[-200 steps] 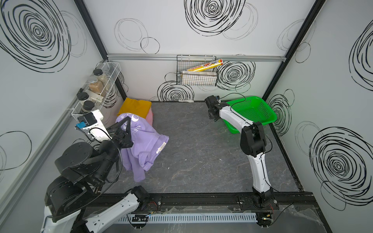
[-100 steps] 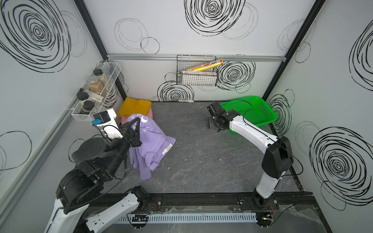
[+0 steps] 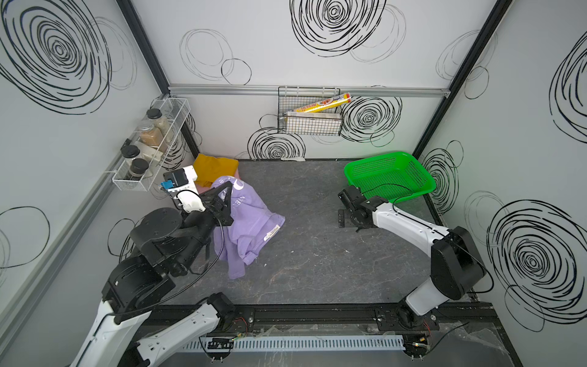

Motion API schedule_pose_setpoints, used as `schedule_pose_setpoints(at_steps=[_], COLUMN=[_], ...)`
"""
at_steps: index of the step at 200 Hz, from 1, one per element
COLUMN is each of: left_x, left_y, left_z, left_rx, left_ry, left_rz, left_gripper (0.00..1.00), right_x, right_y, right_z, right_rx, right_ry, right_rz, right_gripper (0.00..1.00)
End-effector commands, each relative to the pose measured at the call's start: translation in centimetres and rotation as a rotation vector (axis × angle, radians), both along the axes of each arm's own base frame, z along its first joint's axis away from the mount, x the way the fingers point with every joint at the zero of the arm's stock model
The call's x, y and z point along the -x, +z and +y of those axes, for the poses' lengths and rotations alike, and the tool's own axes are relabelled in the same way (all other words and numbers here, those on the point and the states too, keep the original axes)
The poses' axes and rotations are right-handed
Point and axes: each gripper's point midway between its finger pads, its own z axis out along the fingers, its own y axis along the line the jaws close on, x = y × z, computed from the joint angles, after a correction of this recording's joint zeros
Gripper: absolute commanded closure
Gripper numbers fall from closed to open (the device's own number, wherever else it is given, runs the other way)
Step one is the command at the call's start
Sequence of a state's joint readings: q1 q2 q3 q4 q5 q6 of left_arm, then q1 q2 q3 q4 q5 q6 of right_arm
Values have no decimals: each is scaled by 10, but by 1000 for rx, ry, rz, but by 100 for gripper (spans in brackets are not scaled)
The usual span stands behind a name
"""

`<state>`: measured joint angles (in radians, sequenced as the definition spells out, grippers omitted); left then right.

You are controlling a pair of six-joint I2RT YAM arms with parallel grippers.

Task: Fold and stack t-shirts
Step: Adjust the bin at the corner of the board.

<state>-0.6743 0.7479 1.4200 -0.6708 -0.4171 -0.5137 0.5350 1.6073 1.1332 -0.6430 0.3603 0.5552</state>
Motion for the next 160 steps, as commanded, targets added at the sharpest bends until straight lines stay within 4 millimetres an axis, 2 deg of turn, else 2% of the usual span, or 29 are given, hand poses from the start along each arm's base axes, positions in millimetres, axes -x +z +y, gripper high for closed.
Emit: schedule_pose_setpoints(at_steps=[1,21,47,61,77,89,102,125,141,160], left_x=[0,-1,-4,-6,-10,-11,-14,-22,-31,-42], left_y=[22,19,11,6,1,-1,-3,-5,-7,-11], left_z=[-2,-2,-4,-6,-9,-13,-17,-27,-38,-51], left_rx=[76,75,66,60,53,53,55,50,38,23], left_ry=[-11,-6,1,-2,-6,-15,-23,-46,-62,-87], left_rz=[-69,-58,-32,-18,-4,1,0,0,1,-1], left_gripper=[100,100,100,100,100,100,100,100,100,100], right_x=[-46,-95,-159,-187,-195,-184,-157,-80,-27,28], right_y=[3,0,2,27,52,63,73,72,74,95], right_z=[-14,-21,-9,4,14,22,37,82,108,134], right_rx=[-5,13,-6,-24,-69,-113,-136,-185,-288,-449], right_ry=[-9,23,99,134,151,146,183,309,363,439], right_rz=[-88,-118,-128,-196,-232,-212,-208,-172,-143,-175], right_gripper=[0,0,0,0,0,0,0,0,0,2])
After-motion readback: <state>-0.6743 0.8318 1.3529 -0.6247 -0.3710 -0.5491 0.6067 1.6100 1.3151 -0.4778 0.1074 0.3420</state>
